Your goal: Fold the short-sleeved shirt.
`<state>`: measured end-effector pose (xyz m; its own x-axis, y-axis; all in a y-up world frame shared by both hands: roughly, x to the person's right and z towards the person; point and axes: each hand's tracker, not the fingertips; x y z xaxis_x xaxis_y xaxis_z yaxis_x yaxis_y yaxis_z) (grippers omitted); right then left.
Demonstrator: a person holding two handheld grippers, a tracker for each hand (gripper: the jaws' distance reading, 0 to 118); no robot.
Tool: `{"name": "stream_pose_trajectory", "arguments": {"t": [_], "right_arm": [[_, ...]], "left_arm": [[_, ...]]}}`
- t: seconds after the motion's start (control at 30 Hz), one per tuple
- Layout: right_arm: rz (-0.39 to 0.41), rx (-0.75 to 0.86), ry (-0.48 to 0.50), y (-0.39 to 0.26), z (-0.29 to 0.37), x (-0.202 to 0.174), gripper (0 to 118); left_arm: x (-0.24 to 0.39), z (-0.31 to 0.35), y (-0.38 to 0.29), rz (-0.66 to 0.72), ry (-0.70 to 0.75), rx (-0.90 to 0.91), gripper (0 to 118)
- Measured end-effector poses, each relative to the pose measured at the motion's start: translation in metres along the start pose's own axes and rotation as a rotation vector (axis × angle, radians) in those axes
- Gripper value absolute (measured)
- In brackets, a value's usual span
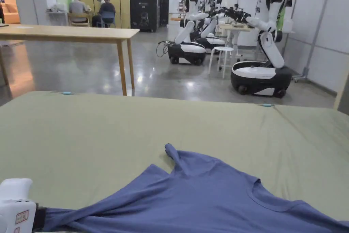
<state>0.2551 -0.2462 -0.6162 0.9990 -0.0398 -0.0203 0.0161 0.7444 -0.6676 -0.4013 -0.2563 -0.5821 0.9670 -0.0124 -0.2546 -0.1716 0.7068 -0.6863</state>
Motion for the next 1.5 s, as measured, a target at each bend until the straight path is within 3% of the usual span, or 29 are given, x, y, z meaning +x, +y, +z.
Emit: {"name": "stream_pose_trajectory", "arguments": {"t": [0.17, 0.2, 0.23, 0.27, 0.3, 0.33, 0.4, 0.5, 0.57, 0.6, 0.63, 0.67, 0.7, 0.73, 0.77, 0.83, 0.97, 1.13, 1.17, 1.2, 1.23, 1.27, 1.5], "right_arm": [[-0.024, -0.019, 0.01, -0.017, -0.013, 0.002, 9], [-0.026, -0.017, 0.009, -0.018, -0.015, 0.003, 20], [-0.036, -0.009, 0.014, -0.019, -0.016, 0.003, 44], [-0.045, -0.002, 0.022, -0.02, -0.018, 0.003, 86], [-0.043, 0.0, 0.013, -0.019, -0.02, 0.002, 105], [-0.04, 0.0, 0.01, -0.02, -0.022, 0.001, 113], [-0.03, -0.006, 0.0, -0.021, -0.022, -0.005, 114], [0.022, 0.054, -0.068, -0.024, -0.016, -0.021, 114], [0.038, 0.066, -0.065, -0.025, -0.01, -0.035, 110], [0.05, 0.09, -0.065, -0.027, -0.005, -0.044, 98], [0.059, 0.128, -0.066, -0.028, 0.002, -0.053, 73], [0.057, 0.17, -0.07, -0.029, 0.008, -0.063, 21], [0.049, 0.204, -0.067, -0.031, 0.013, -0.073, 3], [0.035, 0.22, -0.055, -0.033, 0.016, -0.08, 2], [0.025, 0.233, -0.028, -0.035, 0.018, -0.086, 1], [0.017, 0.238, 0.04, -0.039, 0.024, -0.103, 1], [0.107, 0.258, 0.034, -0.051, 0.027, -0.14, 1], [0.141, 0.237, 0.085, -0.06, 0.024, -0.171, 1], [0.143, 0.243, 0.081, -0.062, 0.024, -0.177, 1], [0.146, 0.243, 0.083, -0.063, 0.022, -0.181, 1], [0.142, 0.236, 0.091, -0.063, 0.02, -0.183, 1], [0.139, 0.22, 0.105, -0.065, 0.018, -0.187, 1], [0.149, 0.147, 0.138, -0.08, 0.001, -0.204, 1]], "left_arm": [[-0.011, -0.024, -0.016, 0.008, -0.034, -0.046, 2], [-0.012, -0.028, -0.019, 0.006, -0.035, -0.047, 4], [-0.013, -0.031, -0.021, 0.008, -0.037, -0.048, 8], [-0.014, -0.033, -0.023, 0.01, -0.051, -0.039, 31], [-0.015, -0.034, -0.025, 0.023, -0.066, -0.025, 71], [-0.017, -0.035, -0.026, 0.043, -0.082, -0.004, 109], [-0.019, -0.038, -0.028, 0.053, -0.086, -0.009, 118], [-0.021, -0.024, -0.03, 0.069, -0.045, 0.024, 114], [-0.023, -0.013, -0.03, 0.064, 0.003, 0.072, 113], [-0.023, -0.004, -0.031, 0.064, 0.021, 0.091, 109], [-0.023, 0.006, -0.032, 0.062, 0.034, 0.104, 100], [-0.024, 0.019, -0.034, 0.073, 0.052, 0.144, 76], [-0.021, 0.03, -0.04, 0.084, 0.063, 0.168, 48], [-0.023, 0.037, -0.042, 0.091, 0.058, 0.168, 12], [-0.025, 0.041, -0.045, 0.105, 0.059, 0.173, 2], [-0.027, 0.046, -0.051, 0.11, 0.038, 0.162, 2], [-0.023, 0.045, -0.064, 0.069, 0.04, 0.138, 2], [-0.023, 0.033, -0.064, 0.028, 0.01, 0.092, 3], [-0.023, 0.028, -0.062, 0.011, -0.004, 0.065, 16], [-0.024, 0.023, -0.06, 0.001, -0.024, 0.048, 44], [-0.023, 0.018, -0.059, -0.001, -0.03, 0.05, 92], [-0.023, 0.009, -0.056, -0.007, -0.034, 0.029, 118], [-0.004, -0.048, -0.042, -0.111, 0.017, -0.092, 112]]}}
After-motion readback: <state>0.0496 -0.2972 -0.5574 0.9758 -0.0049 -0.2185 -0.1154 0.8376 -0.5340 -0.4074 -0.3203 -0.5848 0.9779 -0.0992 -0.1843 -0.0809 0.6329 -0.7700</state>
